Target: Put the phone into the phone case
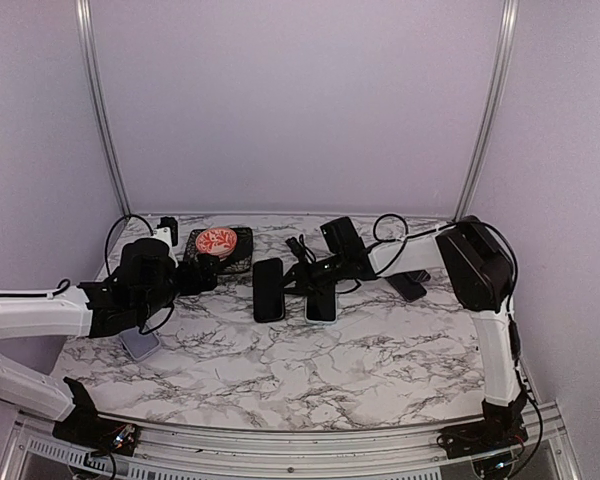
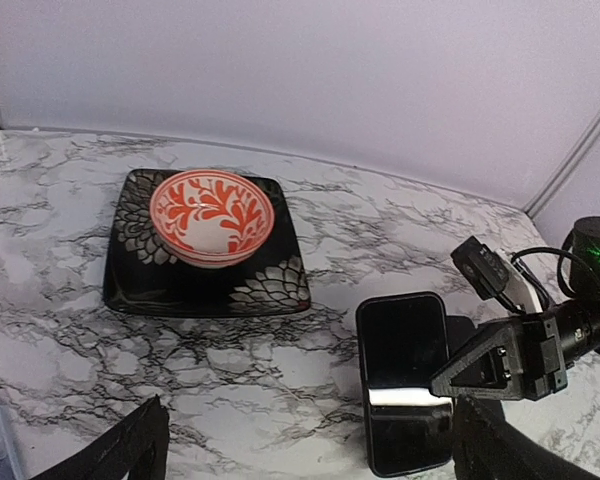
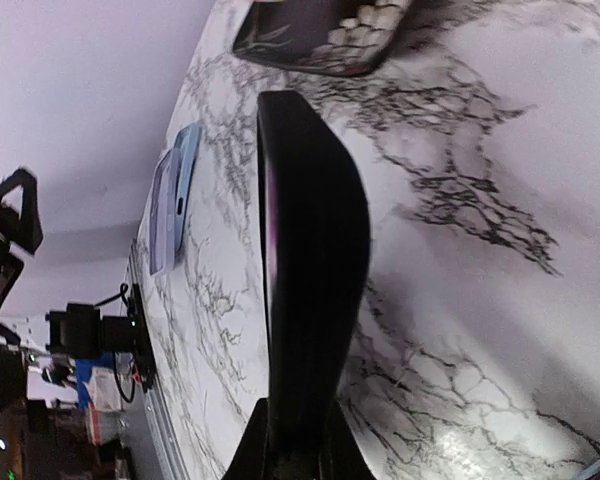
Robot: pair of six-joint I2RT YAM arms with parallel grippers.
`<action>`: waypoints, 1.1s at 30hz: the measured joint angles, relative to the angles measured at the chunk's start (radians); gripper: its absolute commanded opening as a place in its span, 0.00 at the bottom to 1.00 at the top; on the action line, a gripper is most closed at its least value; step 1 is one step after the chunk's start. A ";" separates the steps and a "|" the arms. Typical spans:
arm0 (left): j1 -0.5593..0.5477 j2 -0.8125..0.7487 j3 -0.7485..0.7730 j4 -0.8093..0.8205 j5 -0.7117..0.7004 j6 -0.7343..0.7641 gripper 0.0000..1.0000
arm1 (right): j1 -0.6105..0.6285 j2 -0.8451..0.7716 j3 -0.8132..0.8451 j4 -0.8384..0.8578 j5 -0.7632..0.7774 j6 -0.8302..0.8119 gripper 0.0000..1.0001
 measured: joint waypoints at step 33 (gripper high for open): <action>0.013 -0.086 0.100 0.263 0.984 0.183 0.00 | 0.153 -0.514 -0.122 -0.011 -0.221 -0.634 0.52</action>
